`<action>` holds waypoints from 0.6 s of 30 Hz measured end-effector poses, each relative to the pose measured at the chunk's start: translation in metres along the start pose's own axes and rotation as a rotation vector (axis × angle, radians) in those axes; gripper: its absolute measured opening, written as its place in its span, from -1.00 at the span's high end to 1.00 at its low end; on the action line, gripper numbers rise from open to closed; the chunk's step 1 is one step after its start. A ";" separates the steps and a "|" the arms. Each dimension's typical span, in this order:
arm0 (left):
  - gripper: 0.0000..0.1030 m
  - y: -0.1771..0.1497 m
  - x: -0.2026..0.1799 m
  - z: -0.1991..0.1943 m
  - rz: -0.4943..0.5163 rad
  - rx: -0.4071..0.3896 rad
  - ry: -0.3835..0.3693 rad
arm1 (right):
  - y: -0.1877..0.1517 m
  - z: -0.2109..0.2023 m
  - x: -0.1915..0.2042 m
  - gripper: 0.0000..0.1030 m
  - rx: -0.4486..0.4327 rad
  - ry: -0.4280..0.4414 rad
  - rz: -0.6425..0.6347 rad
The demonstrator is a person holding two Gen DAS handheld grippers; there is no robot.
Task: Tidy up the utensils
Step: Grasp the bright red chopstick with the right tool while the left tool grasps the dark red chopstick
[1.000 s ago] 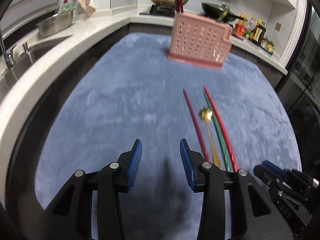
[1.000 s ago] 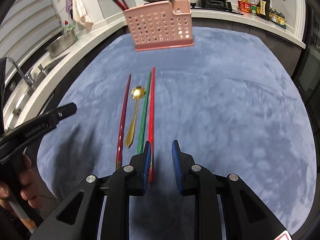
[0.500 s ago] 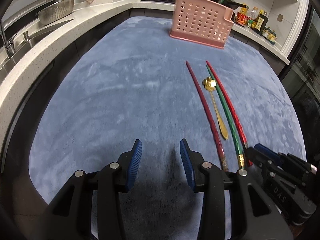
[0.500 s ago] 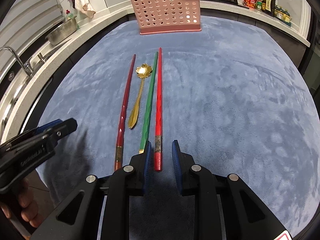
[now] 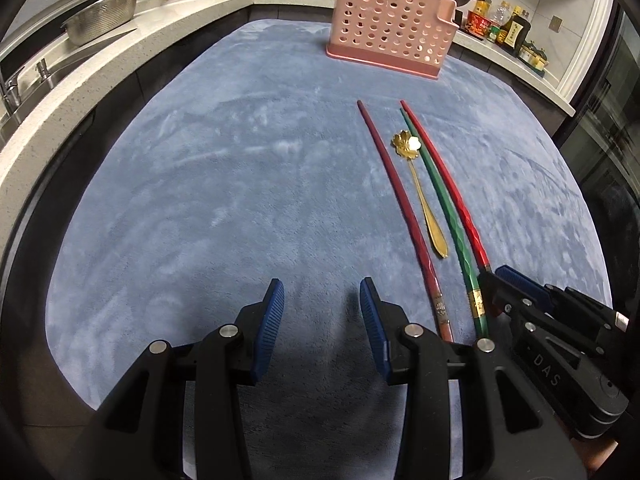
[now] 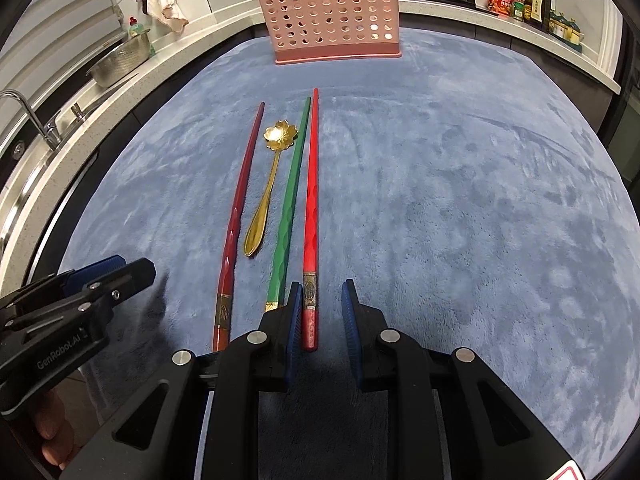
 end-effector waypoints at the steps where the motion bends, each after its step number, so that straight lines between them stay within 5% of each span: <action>1: 0.27 -0.001 -0.001 0.000 0.001 0.003 -0.002 | 0.000 0.000 0.000 0.66 -0.002 -0.001 -0.002; 6: 0.25 -0.004 -0.005 0.001 0.012 0.009 -0.010 | 0.001 0.000 -0.003 0.84 -0.009 -0.014 -0.004; 18: -0.04 -0.014 -0.029 0.000 0.042 0.024 -0.048 | -0.010 -0.012 -0.016 0.85 -0.010 -0.025 0.022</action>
Point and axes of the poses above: each gripper's, at about its wrist camera, not at the fingertips, and z roughly the way its jaws point, x to its left, y to its top, the point moved 10 cm from there along z, roughly the way its jaws point, and after that the axes turned 9 degrees about -z, right-handed, at the moved point
